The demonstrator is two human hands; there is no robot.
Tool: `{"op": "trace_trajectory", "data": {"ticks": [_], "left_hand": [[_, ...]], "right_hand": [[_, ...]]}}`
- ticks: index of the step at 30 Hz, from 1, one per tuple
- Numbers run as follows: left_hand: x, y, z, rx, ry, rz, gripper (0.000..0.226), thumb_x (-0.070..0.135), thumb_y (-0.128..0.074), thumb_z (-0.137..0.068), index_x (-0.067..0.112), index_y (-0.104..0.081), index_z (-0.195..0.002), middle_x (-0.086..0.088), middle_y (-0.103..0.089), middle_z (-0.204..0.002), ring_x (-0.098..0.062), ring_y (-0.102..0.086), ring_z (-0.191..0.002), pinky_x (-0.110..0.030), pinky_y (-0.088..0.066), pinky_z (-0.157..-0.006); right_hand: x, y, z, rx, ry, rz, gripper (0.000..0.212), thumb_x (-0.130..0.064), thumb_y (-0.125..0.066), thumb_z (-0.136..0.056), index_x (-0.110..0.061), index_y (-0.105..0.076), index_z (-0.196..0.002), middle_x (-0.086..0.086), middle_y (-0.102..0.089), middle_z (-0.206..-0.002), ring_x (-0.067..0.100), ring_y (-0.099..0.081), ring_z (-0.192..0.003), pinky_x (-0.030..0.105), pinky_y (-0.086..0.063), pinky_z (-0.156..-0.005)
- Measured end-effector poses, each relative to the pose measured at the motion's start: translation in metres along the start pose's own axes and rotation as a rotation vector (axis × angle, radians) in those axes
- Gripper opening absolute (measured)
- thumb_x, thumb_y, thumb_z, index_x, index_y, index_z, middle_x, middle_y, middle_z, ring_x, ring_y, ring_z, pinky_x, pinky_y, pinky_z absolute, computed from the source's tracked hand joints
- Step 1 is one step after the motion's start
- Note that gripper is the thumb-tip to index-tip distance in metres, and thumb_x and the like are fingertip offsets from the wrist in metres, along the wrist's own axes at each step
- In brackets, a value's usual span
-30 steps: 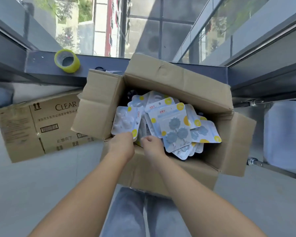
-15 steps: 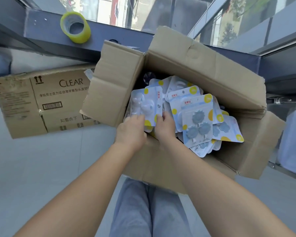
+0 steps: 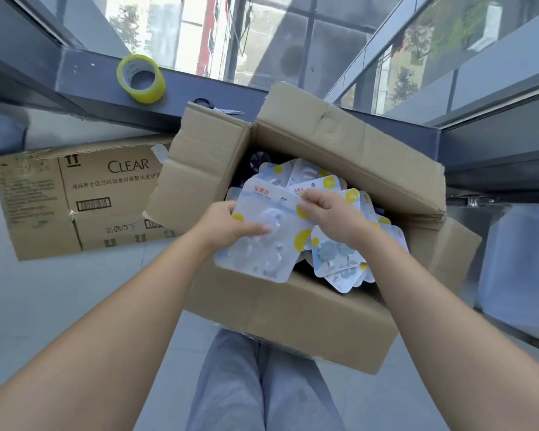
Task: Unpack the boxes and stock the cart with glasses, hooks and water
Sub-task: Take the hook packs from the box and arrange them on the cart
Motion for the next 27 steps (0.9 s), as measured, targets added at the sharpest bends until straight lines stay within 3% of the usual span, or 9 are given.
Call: {"op": "trace_trajectory", "data": {"ticks": [2, 4, 6, 7, 9, 12, 16, 20, 27], "left_hand": [[-0.013, -0.004, 0.001, -0.013, 0.079, 0.131, 0.020, 0.016, -0.074, -0.079, 0.006, -0.068, -0.095, -0.009, -0.071, -0.090, -0.025, -0.066, -0.079, -0.032, -0.054, -0.073], [-0.026, -0.006, -0.002, 0.026, 0.118, 0.274, 0.023, 0.019, -0.068, -0.085, 0.001, -0.067, -0.099, -0.013, -0.070, -0.095, -0.026, -0.065, -0.078, -0.033, -0.054, -0.072], [-0.035, -0.004, -0.005, 0.100, 0.118, 0.396, 0.014, 0.017, -0.065, -0.087, 0.006, -0.066, -0.094, -0.010, -0.069, -0.090, -0.022, -0.065, -0.072, -0.028, -0.055, -0.063], [-0.039, -0.002, -0.006, 0.138, 0.111, 0.428, 0.008, 0.016, -0.064, -0.088, 0.008, -0.066, -0.091, -0.007, -0.070, -0.084, -0.018, -0.065, -0.067, -0.025, -0.055, -0.059], [-0.044, 0.005, -0.009, 0.196, 0.093, 0.443, 0.002, 0.014, -0.065, -0.087, 0.012, -0.065, -0.086, 0.002, -0.071, -0.070, -0.011, -0.066, -0.058, -0.021, -0.054, -0.053], [-0.048, 0.016, -0.012, 0.215, 0.064, 0.432, 0.004, 0.012, -0.066, -0.086, 0.011, -0.065, -0.082, 0.006, -0.070, -0.062, -0.009, -0.065, -0.053, -0.019, -0.051, -0.048], [-0.057, 0.030, -0.019, 0.229, 0.071, 0.360, 0.003, 0.014, -0.068, -0.084, 0.011, -0.067, -0.086, 0.000, -0.070, -0.076, -0.013, -0.065, -0.061, -0.021, -0.054, -0.055], [-0.070, 0.036, -0.022, 0.244, 0.102, 0.338, 0.002, 0.013, -0.068, -0.084, 0.012, -0.066, -0.084, 0.003, -0.070, -0.071, -0.012, -0.064, -0.060, -0.018, -0.053, -0.053], [-0.075, 0.039, -0.020, 0.260, 0.138, 0.330, 0.003, 0.014, -0.069, -0.084, 0.013, -0.066, -0.085, 0.004, -0.069, -0.074, -0.009, -0.064, -0.060, -0.017, -0.052, -0.054]], "right_hand": [[0.005, -0.011, -0.006, 0.039, -0.016, -0.127, 0.023, -0.023, -0.047, -0.097, -0.018, -0.055, -0.077, -0.001, -0.048, -0.072, 0.011, -0.044, -0.065, 0.027, -0.038, -0.063], [0.013, -0.020, -0.015, 0.212, -0.120, -0.512, 0.014, -0.023, -0.051, -0.095, -0.015, -0.061, -0.090, 0.003, -0.061, -0.083, 0.017, -0.058, -0.077, 0.033, -0.047, -0.072], [0.030, -0.036, -0.022, 0.384, -0.339, -0.942, 0.011, -0.020, -0.051, -0.094, -0.012, -0.058, -0.089, 0.005, -0.061, -0.077, 0.019, -0.059, -0.071, 0.029, -0.049, -0.065], [0.043, -0.047, -0.025, 0.434, -0.457, -0.984, 0.011, -0.016, -0.050, -0.092, -0.011, -0.056, -0.084, 0.006, -0.059, -0.073, 0.019, -0.057, -0.067, 0.027, -0.047, -0.060], [0.069, -0.075, -0.028, 0.393, -0.624, -0.794, 0.016, -0.008, -0.047, -0.088, -0.009, -0.053, -0.073, 0.008, -0.052, -0.069, 0.020, -0.048, -0.060, 0.028, -0.038, -0.052], [0.088, -0.111, -0.030, 0.234, -0.653, -0.523, 0.010, -0.009, -0.047, -0.088, -0.009, -0.055, -0.082, 0.008, -0.046, -0.073, 0.021, -0.040, -0.066, 0.029, -0.032, -0.059], [0.089, -0.117, -0.040, 0.399, -0.641, -0.321, 0.017, -0.012, -0.050, -0.087, -0.014, -0.045, -0.071, 0.000, -0.047, -0.069, 0.023, -0.044, -0.070, 0.026, -0.033, -0.057], [0.080, -0.135, -0.039, 0.481, -0.634, -0.350, 0.011, -0.022, -0.054, -0.088, -0.013, -0.048, -0.089, -0.001, -0.053, -0.085, 0.022, -0.049, -0.082, 0.028, -0.036, -0.070], [0.070, -0.146, -0.056, 0.313, -0.556, -0.379, 0.007, -0.015, -0.057, -0.087, -0.010, -0.062, -0.086, 0.004, -0.060, -0.082, 0.022, -0.053, -0.078, 0.031, -0.044, -0.073]]}}
Point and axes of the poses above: each hand's wrist, its own z-axis away from the middle knuckle, its own y-axis out of the back of the hand, x = y × z, the point moved 3 cm from there along -z, towards the middle knuckle
